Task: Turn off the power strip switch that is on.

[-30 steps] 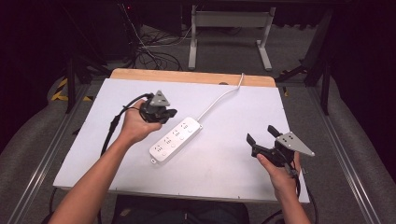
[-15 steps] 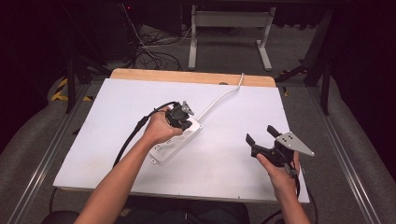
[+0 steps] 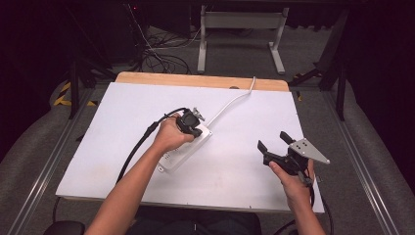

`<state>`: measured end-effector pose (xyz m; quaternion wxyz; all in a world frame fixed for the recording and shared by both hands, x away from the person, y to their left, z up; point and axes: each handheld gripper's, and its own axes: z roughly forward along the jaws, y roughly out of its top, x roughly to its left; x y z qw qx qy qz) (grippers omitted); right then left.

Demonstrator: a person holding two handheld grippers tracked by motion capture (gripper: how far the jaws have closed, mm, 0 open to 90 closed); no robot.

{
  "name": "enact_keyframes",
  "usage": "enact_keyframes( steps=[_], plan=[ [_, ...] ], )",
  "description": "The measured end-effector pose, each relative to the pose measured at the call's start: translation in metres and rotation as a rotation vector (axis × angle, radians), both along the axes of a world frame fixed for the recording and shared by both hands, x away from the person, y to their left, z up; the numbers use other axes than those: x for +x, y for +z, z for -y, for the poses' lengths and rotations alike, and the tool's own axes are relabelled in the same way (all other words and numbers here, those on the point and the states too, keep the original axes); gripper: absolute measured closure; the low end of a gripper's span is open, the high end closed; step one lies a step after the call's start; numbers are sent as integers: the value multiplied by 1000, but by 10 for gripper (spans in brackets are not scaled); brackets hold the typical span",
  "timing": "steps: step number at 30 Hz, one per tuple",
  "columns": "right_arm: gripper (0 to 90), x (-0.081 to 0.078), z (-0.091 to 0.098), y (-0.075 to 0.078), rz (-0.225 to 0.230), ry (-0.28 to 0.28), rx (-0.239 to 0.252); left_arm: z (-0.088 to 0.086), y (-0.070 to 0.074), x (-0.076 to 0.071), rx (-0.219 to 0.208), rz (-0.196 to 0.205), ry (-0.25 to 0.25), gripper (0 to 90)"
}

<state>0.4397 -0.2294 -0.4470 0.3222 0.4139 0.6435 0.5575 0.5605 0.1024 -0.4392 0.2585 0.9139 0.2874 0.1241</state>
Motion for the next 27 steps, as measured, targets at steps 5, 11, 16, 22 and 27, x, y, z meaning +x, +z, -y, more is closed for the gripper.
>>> enact_keyframes(
  steps=[5, 11, 16, 22, 27],
  plan=[
    [122, 0, 1, 0, 2, -3, 7, 0, -2, -1, -8, 9, -11, 900],
    [122, 2, -1, -1, -3, -3, -3, -1, -2, -2, -12, 7, -4, 900],
    [122, 2, 0, 0, -2, -6, -4, 3, -3, -3, -12, 17, -6, 900],
    [122, 1, 0, 0, -7, -12, 6, 8, -3, -4, 10, 30, 10, 900],
    [122, 0, 2, 0, -4, -17, 8, 5, -4, -7, -18, 24, 30, 900]
  ],
)
